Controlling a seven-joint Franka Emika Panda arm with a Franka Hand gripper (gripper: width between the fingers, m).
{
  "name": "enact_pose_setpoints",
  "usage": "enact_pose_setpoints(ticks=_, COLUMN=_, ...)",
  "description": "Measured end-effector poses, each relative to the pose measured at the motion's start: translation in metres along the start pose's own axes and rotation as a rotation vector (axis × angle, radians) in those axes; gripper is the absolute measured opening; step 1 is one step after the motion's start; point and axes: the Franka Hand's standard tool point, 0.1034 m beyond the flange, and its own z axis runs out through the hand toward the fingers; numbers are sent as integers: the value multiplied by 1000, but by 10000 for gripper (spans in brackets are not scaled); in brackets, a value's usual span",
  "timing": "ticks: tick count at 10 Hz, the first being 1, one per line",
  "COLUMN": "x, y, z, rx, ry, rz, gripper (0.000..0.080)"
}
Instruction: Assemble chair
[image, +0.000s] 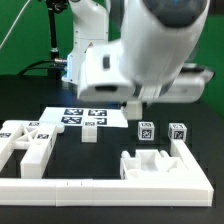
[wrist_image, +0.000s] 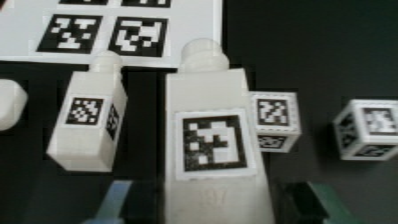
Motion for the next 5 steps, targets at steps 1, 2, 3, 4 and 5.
enact_pose_setpoints(ticks=1, x=9, y=-3, z=-8, rx=-2, ry=90, rz=-13, gripper=282)
enact_pose_setpoints(ticks=2, x=12, y=-3, z=-11, rx=3, ry=199, rz=-11, gripper=282)
enact_pose_setpoints(ticks=3, x=10, y=-2, z=-10, rx=5, ry=261, rz=-10, gripper=282)
enact_pose_setpoints(ticks=4, x=14, y=-3, z=-13, rx=7, ry=325, rz=-10, gripper=282)
enact_pose_setpoints(ticks=5, x=17, y=-6, z=-21, rx=9, ry=421, rz=-14, gripper=282)
